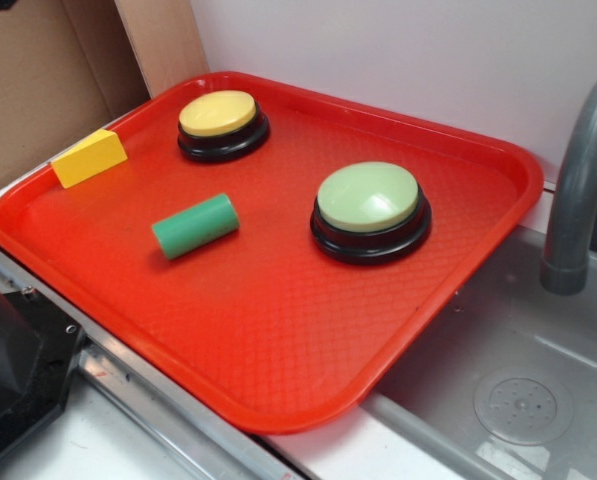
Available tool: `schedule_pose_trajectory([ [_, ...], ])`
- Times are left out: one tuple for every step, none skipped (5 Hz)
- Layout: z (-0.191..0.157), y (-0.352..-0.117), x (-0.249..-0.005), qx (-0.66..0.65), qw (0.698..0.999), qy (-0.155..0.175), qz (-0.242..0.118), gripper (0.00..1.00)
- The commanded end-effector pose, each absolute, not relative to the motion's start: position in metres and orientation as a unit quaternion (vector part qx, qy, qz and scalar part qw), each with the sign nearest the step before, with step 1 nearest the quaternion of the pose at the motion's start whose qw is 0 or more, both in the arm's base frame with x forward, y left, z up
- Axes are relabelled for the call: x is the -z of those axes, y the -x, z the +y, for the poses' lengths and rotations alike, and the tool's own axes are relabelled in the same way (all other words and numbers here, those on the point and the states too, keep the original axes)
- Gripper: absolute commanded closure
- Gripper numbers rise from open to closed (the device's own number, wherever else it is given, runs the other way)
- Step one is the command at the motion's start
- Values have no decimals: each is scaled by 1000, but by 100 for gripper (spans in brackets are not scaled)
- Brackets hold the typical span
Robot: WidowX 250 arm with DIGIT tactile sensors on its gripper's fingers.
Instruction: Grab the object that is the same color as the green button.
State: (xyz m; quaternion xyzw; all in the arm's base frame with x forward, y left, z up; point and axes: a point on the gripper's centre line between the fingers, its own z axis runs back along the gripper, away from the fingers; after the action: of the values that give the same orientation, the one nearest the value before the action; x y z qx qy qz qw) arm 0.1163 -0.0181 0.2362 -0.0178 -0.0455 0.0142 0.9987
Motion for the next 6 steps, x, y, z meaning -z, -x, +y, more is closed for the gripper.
schedule_pose_trajectory([
  [-18,-116,-236,-14,999,18,-45,0],
  [-11,-124,-223,13,998,24,-58,0],
  [-4,-132,-207,41,997,18,-62,0],
  [7,-141,-185,58,996,10,-63,0],
  [16,-156,-153,83,995,17,-53,0],
  [7,-172,-124,101,992,-6,-70,0],
])
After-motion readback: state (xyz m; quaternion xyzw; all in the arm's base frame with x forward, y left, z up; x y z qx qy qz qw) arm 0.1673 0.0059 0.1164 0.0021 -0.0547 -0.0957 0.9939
